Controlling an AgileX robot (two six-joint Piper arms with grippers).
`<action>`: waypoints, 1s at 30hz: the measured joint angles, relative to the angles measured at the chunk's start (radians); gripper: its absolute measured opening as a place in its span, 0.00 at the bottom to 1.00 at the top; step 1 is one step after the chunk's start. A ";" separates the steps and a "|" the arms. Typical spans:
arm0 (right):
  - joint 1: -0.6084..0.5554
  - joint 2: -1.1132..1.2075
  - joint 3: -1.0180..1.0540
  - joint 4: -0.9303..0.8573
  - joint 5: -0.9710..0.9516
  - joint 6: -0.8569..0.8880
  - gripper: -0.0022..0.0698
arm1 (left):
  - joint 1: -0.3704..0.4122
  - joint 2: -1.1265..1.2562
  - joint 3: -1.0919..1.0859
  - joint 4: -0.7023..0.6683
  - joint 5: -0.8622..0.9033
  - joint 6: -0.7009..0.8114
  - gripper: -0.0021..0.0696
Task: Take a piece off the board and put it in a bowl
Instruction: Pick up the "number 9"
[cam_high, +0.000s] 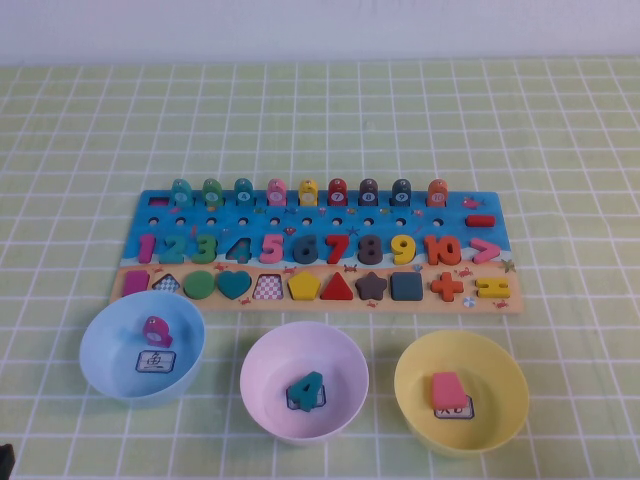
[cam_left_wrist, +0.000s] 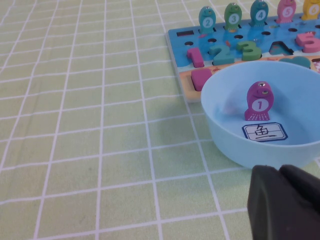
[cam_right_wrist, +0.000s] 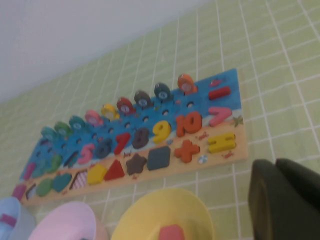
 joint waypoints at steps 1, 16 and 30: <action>0.000 0.057 -0.038 -0.022 0.027 -0.006 0.01 | 0.000 0.000 0.000 0.000 0.000 0.000 0.02; 0.001 0.654 -0.515 0.062 0.326 -0.408 0.01 | 0.000 0.000 0.000 0.002 0.000 0.000 0.02; 0.071 1.064 -1.054 -0.550 0.815 -0.145 0.01 | 0.000 0.000 0.000 0.061 0.000 0.000 0.02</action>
